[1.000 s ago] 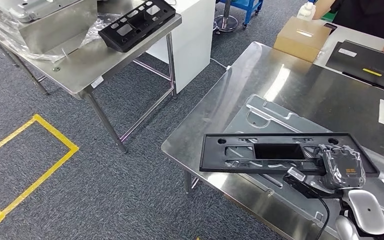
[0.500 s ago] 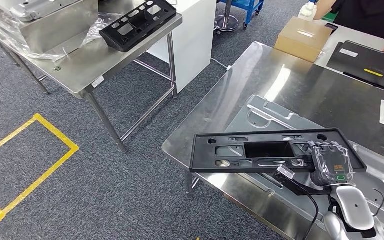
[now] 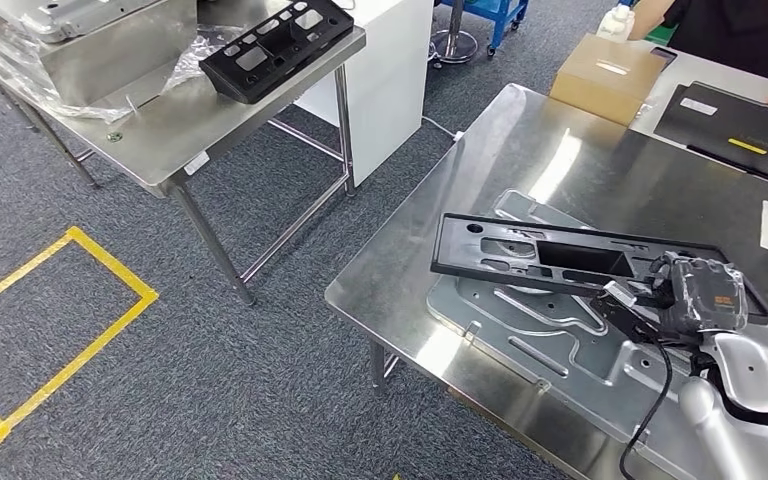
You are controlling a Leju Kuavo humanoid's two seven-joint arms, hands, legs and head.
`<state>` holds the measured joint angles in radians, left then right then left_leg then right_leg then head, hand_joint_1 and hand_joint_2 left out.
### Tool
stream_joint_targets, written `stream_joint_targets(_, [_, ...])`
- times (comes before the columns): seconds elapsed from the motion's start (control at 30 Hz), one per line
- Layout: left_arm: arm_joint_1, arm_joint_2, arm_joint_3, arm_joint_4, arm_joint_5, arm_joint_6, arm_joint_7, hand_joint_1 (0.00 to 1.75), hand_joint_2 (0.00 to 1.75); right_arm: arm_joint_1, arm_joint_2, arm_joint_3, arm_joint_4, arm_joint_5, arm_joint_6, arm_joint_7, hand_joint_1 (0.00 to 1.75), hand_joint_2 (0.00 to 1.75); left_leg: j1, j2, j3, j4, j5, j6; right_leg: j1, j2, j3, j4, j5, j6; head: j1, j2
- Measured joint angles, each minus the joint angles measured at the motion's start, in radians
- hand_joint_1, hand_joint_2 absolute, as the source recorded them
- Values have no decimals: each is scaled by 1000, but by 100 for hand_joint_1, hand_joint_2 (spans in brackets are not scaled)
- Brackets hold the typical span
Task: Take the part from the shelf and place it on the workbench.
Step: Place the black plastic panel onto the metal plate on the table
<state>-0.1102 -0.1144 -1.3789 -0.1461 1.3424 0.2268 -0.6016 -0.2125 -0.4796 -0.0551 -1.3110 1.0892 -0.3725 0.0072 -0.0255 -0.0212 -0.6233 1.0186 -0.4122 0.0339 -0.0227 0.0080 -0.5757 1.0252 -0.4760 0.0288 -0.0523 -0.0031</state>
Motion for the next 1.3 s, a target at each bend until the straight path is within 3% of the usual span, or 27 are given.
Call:
stream_joint_targets(0.3, [1, 0, 0, 0, 10, -5, -12, 0, 175, -11, -6, 11, 59, -1, -21, 12, 175, 175, 0, 0, 0, 0, -1, 1, 0, 0, 0, 0, -1, 0, 0, 0])
stream_joint_targets(0.53, [0, -2, 4, 0, 15, -8, -67, 0, 175, -6, -8, 12, 63, -16, -27, 12, 175, 175, 0, 0, 0, 0, -1, 1, 0, 0, 0, 0, -1, 0, 0, 0])
stream_joint_targets(0.67, [-2, -6, 3, 0, 2, 9, -16, 0, 175, -27, -2, 24, 91, -1, -44, 0, 175, 175, 0, 0, 0, 0, -1, 1, 0, 1, 0, 0, -1, 1, 0, 0])
stream_joint_targets(0.83, [0, -8, 4, 0, 20, -41, -27, 0, 175, -71, 10, 46, 145, 9, -61, -7, 175, 175, 0, -1, 0, 0, -1, 1, 0, -1, 0, 0, -1, 1, 0, 0])
stream_joint_targets(0.97, [1, -7, 9, 0, 29, -61, -17, 0, 175, -102, 15, 60, 175, 9, -67, -12, 0, 0, 0, -1, 0, 0, -1, 1, 0, -1, 0, 0, -1, 1, 0, 0])
stream_joint_targets(1.3, [1, -7, 11, 0, 10, -75, 33, 0, 175, -132, 26, 78, 203, 12, -89, -8, 0, 0, 0, 0, 0, 0, -1, 1, 0, -1, 0, 0, -1, 1, 0, 0])
